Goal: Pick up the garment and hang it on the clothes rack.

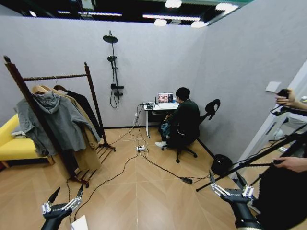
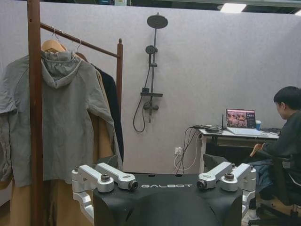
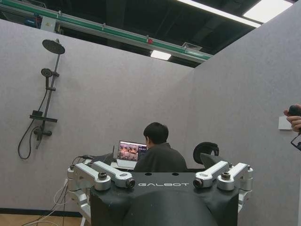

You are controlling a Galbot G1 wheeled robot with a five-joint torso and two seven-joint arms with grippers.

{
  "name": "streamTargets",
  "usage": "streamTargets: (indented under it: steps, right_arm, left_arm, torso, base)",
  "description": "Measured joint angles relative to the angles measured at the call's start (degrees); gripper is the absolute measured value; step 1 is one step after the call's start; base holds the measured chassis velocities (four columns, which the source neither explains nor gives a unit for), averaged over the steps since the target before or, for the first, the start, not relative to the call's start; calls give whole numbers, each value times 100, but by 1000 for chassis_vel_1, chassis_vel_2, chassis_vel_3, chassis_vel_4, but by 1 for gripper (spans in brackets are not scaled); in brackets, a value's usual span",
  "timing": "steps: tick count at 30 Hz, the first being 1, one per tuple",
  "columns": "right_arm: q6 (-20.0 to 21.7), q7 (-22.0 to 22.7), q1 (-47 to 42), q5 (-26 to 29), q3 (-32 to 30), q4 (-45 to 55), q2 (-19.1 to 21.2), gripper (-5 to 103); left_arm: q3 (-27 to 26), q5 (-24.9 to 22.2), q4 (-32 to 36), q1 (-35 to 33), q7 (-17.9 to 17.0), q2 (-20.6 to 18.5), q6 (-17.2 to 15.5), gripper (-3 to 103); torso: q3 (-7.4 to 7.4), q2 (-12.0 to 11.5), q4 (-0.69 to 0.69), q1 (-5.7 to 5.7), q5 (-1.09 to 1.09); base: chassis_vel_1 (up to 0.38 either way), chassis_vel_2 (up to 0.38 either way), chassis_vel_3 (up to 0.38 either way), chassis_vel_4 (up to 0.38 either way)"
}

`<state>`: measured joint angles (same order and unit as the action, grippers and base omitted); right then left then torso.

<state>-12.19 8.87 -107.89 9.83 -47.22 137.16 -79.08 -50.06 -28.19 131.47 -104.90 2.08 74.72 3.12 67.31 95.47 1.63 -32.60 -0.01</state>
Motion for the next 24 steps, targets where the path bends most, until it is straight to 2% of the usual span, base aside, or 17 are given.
streamTargets:
  steps: [6,24]
  right_arm:
    - [0,0,-1,0,-1,0,0,100]
    - [0,0,1,0,0,0,0,100]
  left_arm:
    - [0,0,0,-1,1,0,0,100]
    - [0,0,0,1,0,0,0,100]
  torso:
    - [-3,5,-1,7,2]
    - [-1,1,2,2,1]
  base:
    - [41,-130,-25,129]
    - [-15,8,-4,-24]
